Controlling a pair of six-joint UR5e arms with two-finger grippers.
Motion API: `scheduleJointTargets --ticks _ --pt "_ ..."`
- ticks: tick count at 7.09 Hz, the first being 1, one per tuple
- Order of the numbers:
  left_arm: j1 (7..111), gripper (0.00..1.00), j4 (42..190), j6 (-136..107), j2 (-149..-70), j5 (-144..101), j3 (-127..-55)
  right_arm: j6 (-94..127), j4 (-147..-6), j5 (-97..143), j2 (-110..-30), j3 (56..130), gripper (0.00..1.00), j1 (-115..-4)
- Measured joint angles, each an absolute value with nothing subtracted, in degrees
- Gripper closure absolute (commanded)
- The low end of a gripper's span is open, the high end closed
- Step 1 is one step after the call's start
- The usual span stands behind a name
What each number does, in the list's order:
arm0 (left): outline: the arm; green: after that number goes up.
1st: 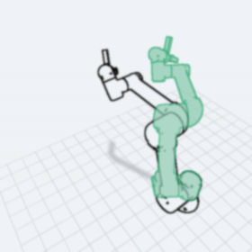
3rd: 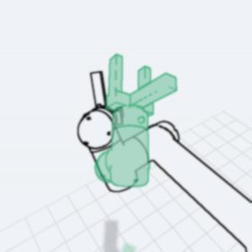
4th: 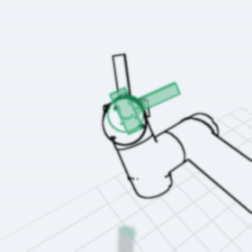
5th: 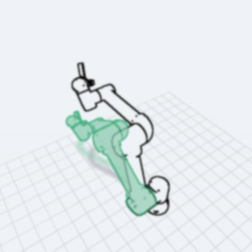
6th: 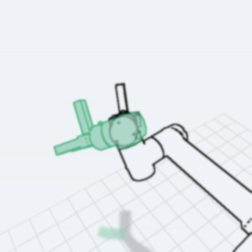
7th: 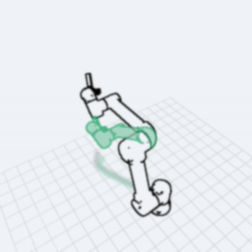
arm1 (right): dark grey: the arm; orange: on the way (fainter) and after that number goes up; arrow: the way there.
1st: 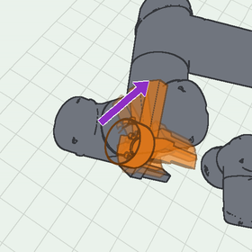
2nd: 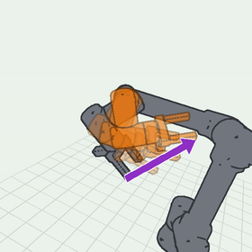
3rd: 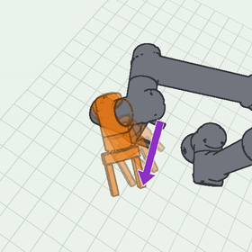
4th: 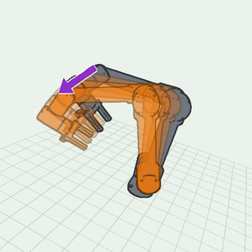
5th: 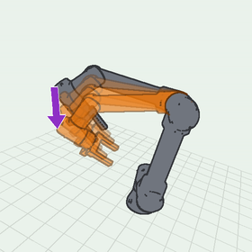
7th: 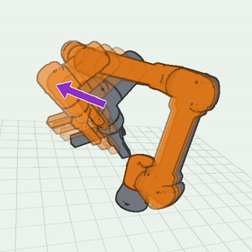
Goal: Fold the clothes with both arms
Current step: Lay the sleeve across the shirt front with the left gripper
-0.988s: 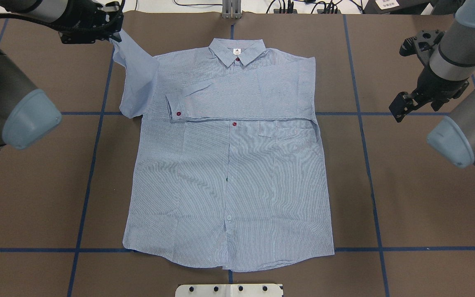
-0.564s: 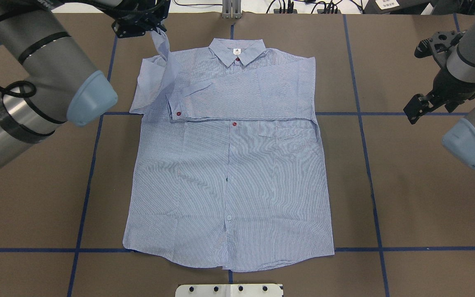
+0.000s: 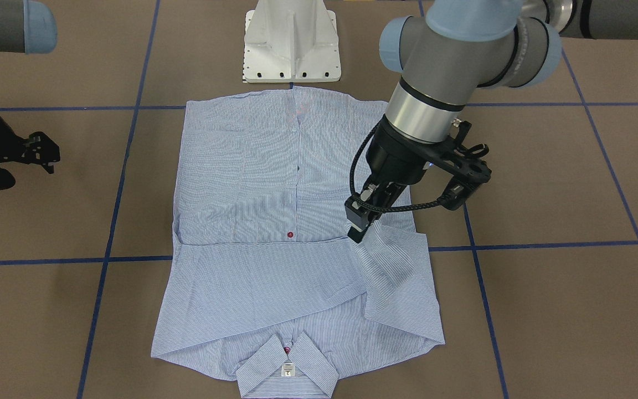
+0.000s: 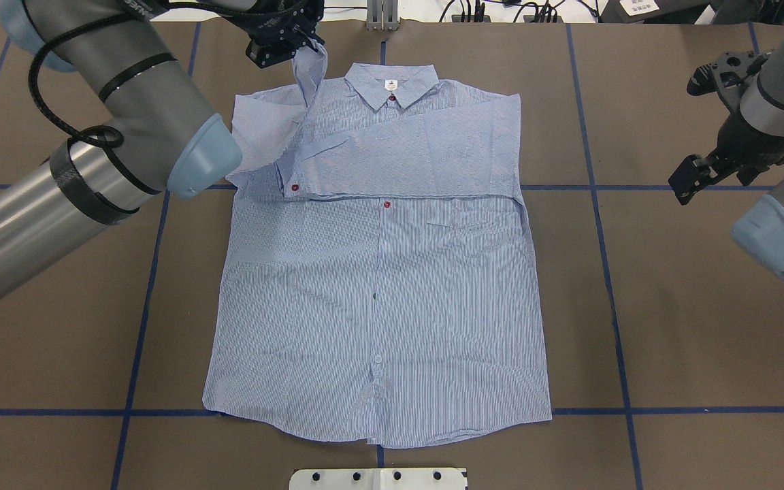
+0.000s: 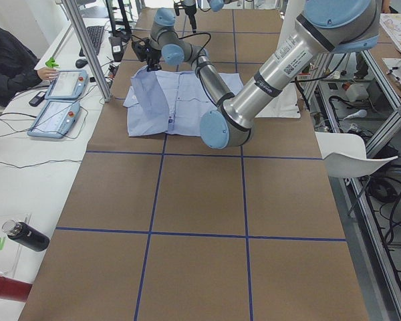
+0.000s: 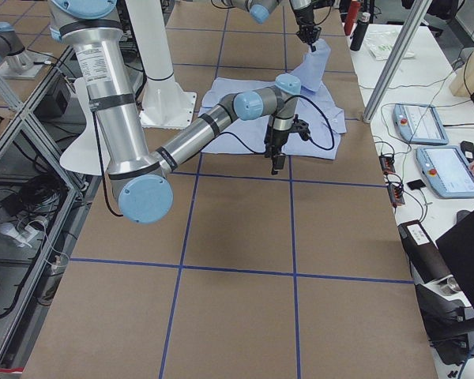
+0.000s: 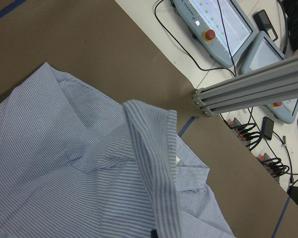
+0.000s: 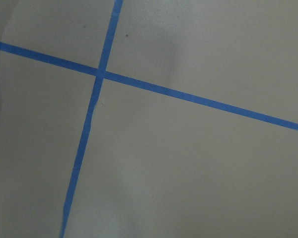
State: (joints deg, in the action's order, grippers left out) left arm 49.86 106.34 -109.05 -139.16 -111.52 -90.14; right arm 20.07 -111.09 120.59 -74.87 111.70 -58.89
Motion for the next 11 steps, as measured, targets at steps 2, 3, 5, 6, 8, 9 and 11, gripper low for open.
scheduleJointTargets --ticks 2,3,5,6,8,9,11 --pt "46.55 1.0 107.03 -111.35 -139.41 -111.41 -91.11 20.1 -110.86 120.64 -74.82 111.52 0.0 -58.89" --pt "45.08 1.0 107.16 -111.94 -139.41 -111.24 -91.27 20.12 -110.79 120.65 -74.87 111.48 0.0 -58.89" --pt "43.38 1.0 108.09 -113.27 -139.4 -110.96 -90.67 20.13 -110.75 120.6 -75.08 111.42 0.0 -58.89" --pt "42.99 1.0 108.42 -113.67 -139.4 -110.86 -90.47 20.15 -110.74 120.59 -75.14 111.36 0.0 -58.85" --pt "40.63 1.0 109.63 -113.86 -139.39 -108.11 -89.5 20.2 -110.74 120.6 -75.16 111.23 0.0 -58.81" --pt "38.53 1.0 112.05 -113.28 -139.39 -105.24 -87.88 20.25 -110.47 120.66 -75.06 111.21 0.0 -58.8" --pt "34.82 1.0 116.91 -109.31 -139.41 -100.53 -84.46 20.37 -109.36 120.75 -75.04 111.15 0.0 -58.8"
